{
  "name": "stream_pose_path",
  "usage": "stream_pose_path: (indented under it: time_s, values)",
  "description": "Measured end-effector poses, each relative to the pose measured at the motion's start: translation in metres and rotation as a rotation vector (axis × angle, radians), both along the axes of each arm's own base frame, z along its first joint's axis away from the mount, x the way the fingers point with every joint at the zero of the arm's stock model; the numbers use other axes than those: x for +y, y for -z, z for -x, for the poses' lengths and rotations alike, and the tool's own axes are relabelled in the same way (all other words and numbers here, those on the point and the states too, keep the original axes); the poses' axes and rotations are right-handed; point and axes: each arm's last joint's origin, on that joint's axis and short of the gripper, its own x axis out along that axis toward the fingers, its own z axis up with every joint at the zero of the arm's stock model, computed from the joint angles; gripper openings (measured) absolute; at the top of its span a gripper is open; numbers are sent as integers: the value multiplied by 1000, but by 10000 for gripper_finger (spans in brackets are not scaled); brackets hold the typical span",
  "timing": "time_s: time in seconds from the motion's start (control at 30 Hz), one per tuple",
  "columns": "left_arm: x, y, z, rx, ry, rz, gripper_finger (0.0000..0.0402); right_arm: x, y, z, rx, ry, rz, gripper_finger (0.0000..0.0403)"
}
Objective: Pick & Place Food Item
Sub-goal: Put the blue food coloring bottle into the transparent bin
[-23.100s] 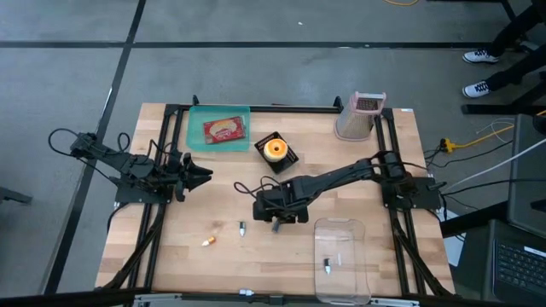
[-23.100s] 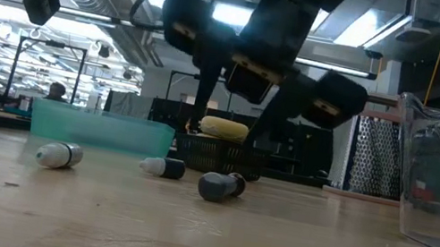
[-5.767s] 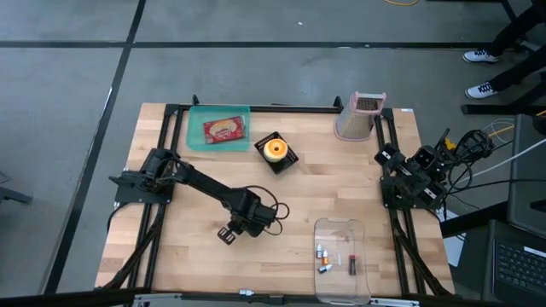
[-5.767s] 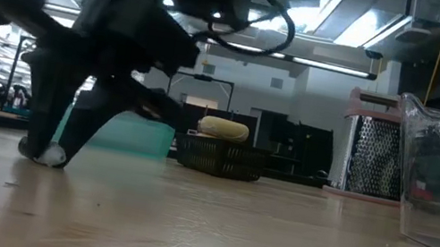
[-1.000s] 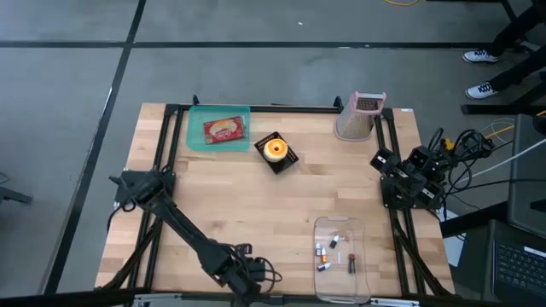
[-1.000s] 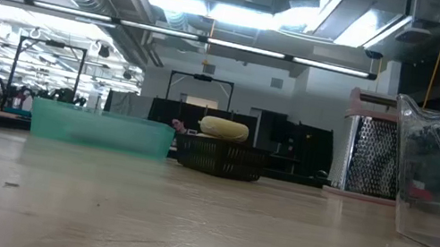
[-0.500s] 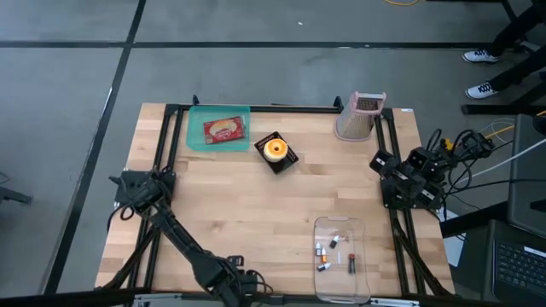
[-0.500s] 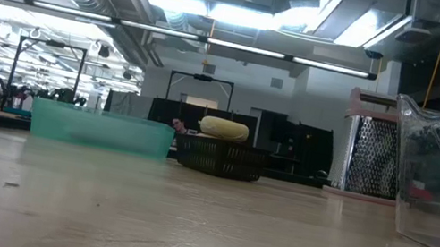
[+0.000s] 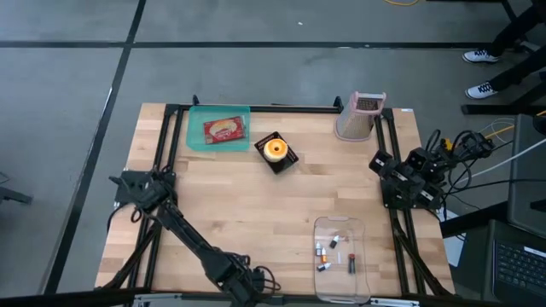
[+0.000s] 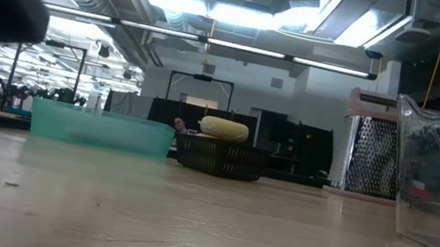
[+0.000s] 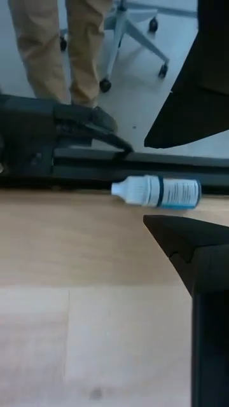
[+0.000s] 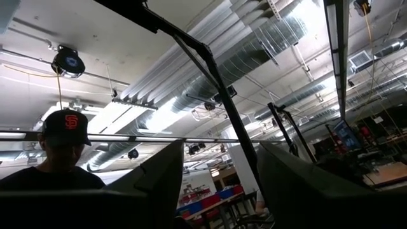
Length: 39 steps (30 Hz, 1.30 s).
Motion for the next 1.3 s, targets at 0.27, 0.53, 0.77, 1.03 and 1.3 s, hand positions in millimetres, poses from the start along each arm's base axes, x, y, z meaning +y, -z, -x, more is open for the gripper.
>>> stream_pose_path:
  time_s: [0.27,0.53,0.77,1.03,1.3]
  values:
    - [-2,12,-2,22,8,-3,177,1,2,-2,27,-1,14,199]
    - [1,29,-6,70,-28,-12,175,1,2,-2,38,-13,-1,199]
    - [6,33,-10,86,-68,-17,116,1,2,-2,39,-13,-2,199]
    - [8,34,-13,88,-85,-7,65,1,3,-2,39,-16,-1,199]
    - [14,35,-18,102,-84,11,64,1,3,-2,48,-16,5,199]
